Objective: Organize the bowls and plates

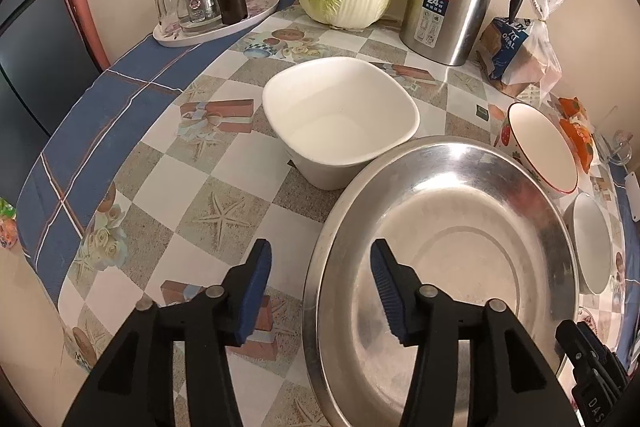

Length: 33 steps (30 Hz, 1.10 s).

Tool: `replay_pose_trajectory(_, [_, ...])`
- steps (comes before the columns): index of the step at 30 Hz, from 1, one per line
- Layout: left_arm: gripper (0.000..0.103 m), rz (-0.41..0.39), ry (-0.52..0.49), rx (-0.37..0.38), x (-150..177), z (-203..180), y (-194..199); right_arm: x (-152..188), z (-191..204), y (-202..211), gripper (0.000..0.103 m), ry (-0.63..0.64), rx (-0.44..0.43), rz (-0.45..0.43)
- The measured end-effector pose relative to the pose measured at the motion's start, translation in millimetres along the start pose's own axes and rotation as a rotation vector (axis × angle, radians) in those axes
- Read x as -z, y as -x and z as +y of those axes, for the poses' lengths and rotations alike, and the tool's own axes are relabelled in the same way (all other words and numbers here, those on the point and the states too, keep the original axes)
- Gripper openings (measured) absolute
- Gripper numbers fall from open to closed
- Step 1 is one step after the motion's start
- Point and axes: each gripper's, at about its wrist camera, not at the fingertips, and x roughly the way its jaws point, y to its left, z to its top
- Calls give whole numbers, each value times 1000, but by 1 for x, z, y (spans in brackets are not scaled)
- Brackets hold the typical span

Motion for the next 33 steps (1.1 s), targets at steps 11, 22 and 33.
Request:
replay_pose_trajectory(11, [92, -4, 22, -2, 8, 3, 12, 5, -4, 18, 89, 2, 11, -29])
replay_pose_trajectory(22, [101, -145, 5, 3, 39, -5, 53, 24, -20, 45, 103, -37, 19, -94])
replay_pose_trajectory(33, [102, -204, -74, 94, 82, -27, 83, 59, -69, 73, 103, -187, 62, -141])
